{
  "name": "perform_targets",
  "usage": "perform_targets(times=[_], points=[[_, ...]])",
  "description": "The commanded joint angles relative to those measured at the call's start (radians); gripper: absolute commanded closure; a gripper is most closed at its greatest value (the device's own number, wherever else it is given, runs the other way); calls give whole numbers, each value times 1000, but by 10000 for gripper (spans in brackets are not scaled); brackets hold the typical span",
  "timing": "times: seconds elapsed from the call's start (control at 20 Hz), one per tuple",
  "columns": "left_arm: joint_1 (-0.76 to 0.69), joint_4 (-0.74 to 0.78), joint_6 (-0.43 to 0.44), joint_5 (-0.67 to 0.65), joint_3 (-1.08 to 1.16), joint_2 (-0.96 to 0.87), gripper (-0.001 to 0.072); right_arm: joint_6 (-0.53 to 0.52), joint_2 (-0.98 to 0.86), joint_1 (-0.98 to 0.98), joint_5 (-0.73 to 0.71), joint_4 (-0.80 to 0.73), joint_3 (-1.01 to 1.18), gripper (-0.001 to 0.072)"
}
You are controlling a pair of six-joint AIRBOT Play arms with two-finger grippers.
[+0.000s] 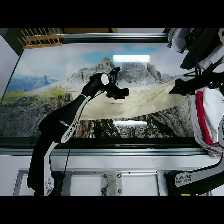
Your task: Fold the clothes and pants, and hang the long-sleeved shirts on hangers.
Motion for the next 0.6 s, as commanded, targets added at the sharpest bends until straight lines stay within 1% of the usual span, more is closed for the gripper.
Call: perform_targets(times=[0.0, 0.2, 0.35, 0.55], points=[[-28, -1, 2, -17, 49, -66, 701, 97, 53, 77, 95, -54, 143, 702], [-34, -78, 3, 23, -7, -65, 701, 140, 53, 192, 148, -101, 266, 702], [-34, -77, 6, 34, -3, -66, 701, 158, 53, 278, 146, -114, 327, 703], [-34, -76, 6, 43, 0, -66, 701, 169, 52, 376, 142, -114, 351, 702]])
